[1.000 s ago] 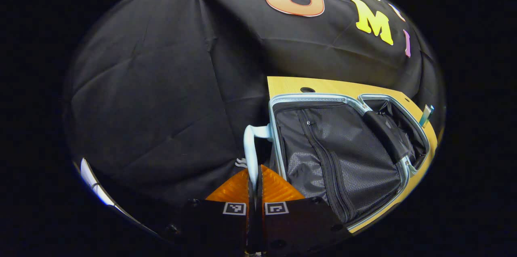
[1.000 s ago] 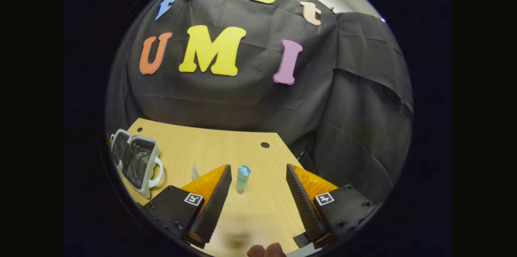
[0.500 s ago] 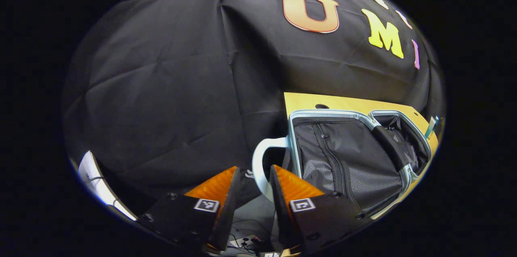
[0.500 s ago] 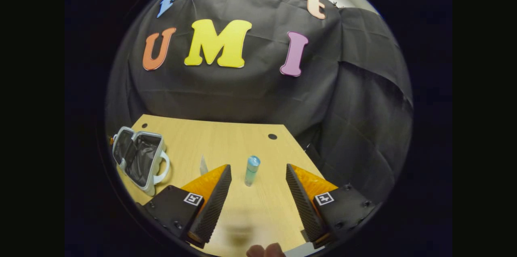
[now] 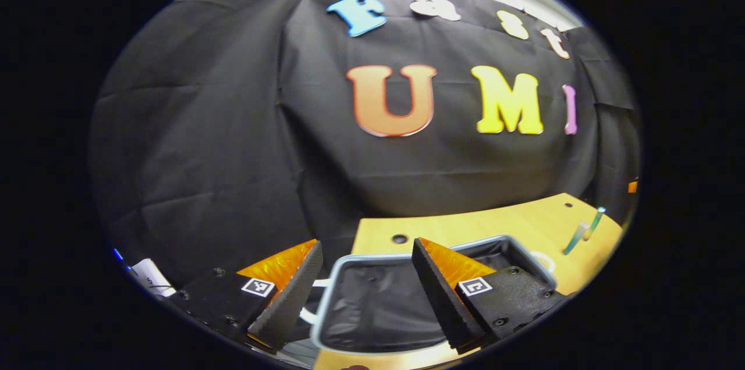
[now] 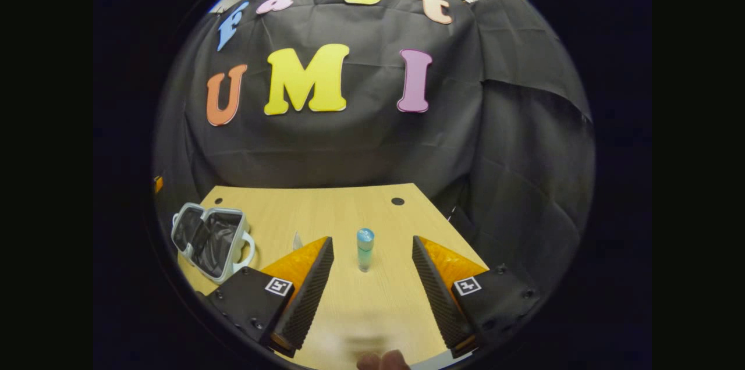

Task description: First open the suitcase, pack the skin care products into it, and then close the suitcase.

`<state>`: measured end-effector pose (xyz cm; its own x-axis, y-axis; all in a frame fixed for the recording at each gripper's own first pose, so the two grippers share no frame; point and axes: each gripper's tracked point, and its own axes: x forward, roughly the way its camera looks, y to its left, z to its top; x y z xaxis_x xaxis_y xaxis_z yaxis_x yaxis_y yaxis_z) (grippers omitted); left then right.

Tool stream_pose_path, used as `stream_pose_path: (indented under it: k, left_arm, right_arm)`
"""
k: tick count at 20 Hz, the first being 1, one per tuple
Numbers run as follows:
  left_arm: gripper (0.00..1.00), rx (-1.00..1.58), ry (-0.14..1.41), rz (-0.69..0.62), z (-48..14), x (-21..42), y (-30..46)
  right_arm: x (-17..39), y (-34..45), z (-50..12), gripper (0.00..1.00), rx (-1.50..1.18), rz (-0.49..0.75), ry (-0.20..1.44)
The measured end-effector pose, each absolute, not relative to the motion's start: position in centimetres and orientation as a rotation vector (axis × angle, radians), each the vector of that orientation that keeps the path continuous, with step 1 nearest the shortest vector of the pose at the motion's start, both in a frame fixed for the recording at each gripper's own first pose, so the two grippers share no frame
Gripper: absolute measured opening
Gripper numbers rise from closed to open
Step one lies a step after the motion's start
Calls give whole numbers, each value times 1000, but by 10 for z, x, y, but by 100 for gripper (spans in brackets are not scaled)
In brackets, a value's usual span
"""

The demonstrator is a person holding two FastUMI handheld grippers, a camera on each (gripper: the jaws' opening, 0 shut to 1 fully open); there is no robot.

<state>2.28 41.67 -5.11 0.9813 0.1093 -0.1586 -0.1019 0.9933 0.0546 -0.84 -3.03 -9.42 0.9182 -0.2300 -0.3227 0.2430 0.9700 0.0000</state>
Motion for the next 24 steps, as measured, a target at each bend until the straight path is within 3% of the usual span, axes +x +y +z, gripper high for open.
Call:
stream_pose_path:
  k: [1,2,4,5,7,10,16,24]
  left_arm:
    - [91,41,139,81,-40,27,385]
    - [98,26,120,59,-30,31,354]
    - [98,-20,105,18,-22,33,290]
    - [93,-24,86,15,-17,32,260]
    - [99,13,54,12,-11,31,202]
    - [99,22,75,-34,-26,32,130]
    - [99,-78,252,-92,-115,20,19]
    - [99,-50,397,-152,-213,39,-34]
  right_arm:
    - [-10,-34,-92,82,46,-239,318]
    - [-11,-39,-90,81,46,-232,308]
    - [-13,-48,-88,82,42,-221,293]
    - [-16,-54,-89,82,39,-217,286]
    - [-20,-65,-95,82,41,-206,289]
    - [-21,-77,-103,82,25,-185,297]
    - [-13,-91,-142,81,16,-109,363]
    - [14,-87,-208,81,21,12,471]
